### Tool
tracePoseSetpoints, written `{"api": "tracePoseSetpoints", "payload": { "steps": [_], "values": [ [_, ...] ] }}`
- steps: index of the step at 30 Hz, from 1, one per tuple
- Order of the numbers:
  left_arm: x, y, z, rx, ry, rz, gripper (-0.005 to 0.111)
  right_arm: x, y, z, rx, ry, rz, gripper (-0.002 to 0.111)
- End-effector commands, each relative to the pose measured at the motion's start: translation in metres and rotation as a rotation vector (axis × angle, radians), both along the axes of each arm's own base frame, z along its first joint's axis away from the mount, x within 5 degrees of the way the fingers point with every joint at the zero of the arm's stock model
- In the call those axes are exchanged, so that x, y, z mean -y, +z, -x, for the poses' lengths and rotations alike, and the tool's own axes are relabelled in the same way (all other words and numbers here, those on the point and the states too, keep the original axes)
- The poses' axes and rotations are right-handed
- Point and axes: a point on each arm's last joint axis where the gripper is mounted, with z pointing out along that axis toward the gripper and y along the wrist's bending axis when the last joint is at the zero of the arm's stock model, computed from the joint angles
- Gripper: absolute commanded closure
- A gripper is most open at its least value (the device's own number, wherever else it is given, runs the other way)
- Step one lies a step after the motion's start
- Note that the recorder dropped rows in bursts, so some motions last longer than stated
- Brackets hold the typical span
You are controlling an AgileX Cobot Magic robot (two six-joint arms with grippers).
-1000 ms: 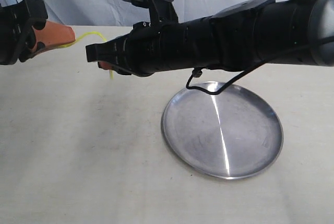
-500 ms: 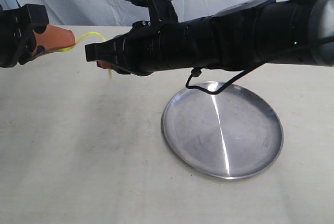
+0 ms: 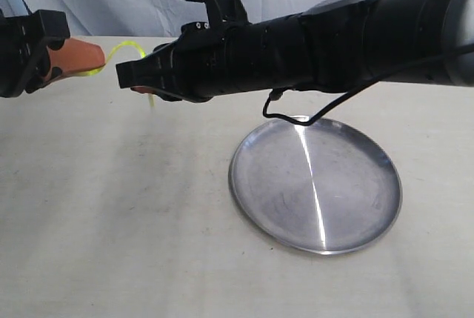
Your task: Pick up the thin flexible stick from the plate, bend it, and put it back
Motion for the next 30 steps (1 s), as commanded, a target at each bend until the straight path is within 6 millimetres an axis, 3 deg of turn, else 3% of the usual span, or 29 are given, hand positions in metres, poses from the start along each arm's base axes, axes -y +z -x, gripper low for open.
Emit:
{"api": "tracePoseSetpoints", "payload": {
  "steps": [1, 7, 16, 30],
  "values": [
    [0.010, -0.009, 0.005, -0.068, -0.101, 0.020, 0.106, -0.007, 0.019, 0.011, 0.050, 0.124, -0.041, 0.108],
    [0.022, -0.011, 0.003, -0.051, -0.154, 0.050, 0.106, -0.005, 0.020, 0.013, 0.075, 0.131, -0.012, 0.108],
    [0.025, -0.011, -0.001, -0.032, -0.141, 0.076, 0.106, 0.006, 0.034, 0.018, 0.120, 0.090, 0.072, 0.108],
    [0.029, -0.002, -0.001, 0.014, -0.184, 0.118, 0.106, 0.010, 0.030, 0.018, 0.088, 0.070, 0.120, 0.108]
  ]
}}
